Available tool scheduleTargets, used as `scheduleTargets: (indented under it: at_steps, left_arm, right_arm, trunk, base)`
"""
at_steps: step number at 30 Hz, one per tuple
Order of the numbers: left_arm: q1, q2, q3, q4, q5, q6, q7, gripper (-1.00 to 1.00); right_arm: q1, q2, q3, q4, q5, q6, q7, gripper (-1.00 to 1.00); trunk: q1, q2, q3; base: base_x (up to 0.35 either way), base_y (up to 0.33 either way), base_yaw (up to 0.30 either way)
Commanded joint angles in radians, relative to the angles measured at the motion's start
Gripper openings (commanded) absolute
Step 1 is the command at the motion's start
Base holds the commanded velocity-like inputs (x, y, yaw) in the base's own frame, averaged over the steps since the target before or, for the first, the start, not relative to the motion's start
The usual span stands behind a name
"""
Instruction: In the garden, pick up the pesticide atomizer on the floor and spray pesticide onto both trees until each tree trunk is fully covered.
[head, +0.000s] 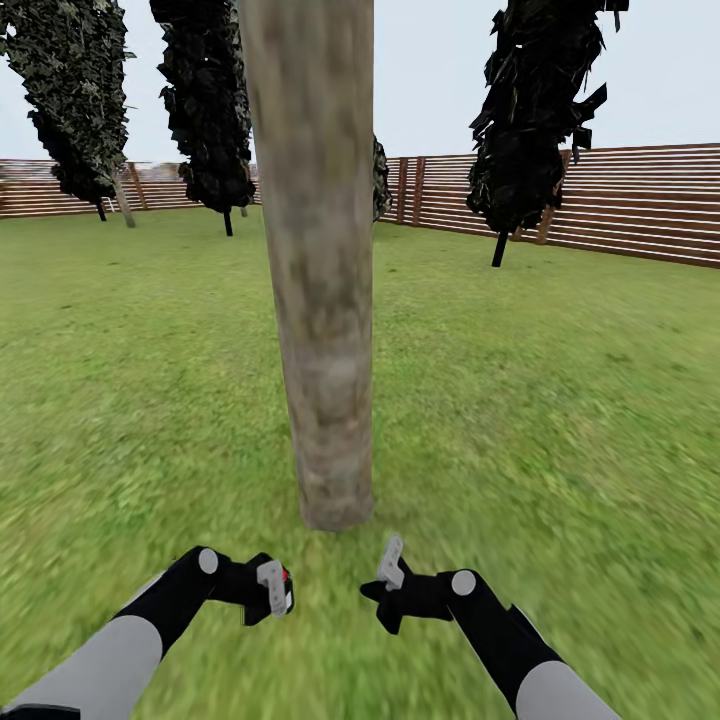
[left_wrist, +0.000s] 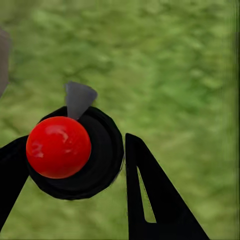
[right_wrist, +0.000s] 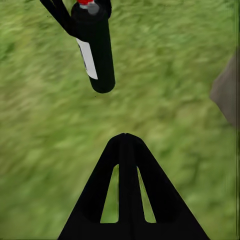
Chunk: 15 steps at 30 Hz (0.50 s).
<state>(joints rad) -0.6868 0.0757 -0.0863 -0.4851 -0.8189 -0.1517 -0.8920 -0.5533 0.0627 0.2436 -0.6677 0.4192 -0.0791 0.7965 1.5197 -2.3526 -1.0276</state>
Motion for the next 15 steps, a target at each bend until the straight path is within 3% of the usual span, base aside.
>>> scheduleTargets:
  at_steps: [1,6,11,15]
  left_arm:
    - [0.0,-0.016,-0.003,-0.001,-0.014,-0.009,0.001,-1.0]
    - [0.001,-0.046,-0.005,0.0,-0.019,-0.004,0.002,-1.0]
    - [0.001,-0.079,0.0,0.0,-0.086,0.0,0.003,-1.0]
    - [0.001,-0.111,0.0,0.003,-0.1,0.001,0.004,-1.0]
  right_arm:
    - [0.0,0.0,0.0,-0.008,0.01,-0.008,0.001,-1.0]
    - [0.0,0.002,-0.001,-0.016,0.009,-0.008,0.015,-1.0]
    - [0.0,0.003,0.0,-0.06,0.009,-0.008,0.032,-1.0]
    - [0.0,0.005,0.0,-0.064,0.009,-0.008,0.033,-1.0]
  trunk:
    - [0.0,0.0,-0.001]
    - [0.0,0.0,-0.001]
    - [0.0,0.0,-0.001]
    - [0.0,0.0,-0.001]
  base:
    - [0.0,0.0,0.0]
    - [0.0,0.0,0.0]
    - [0.0,0.0,0.0]
    - [0.0,0.0,0.0]
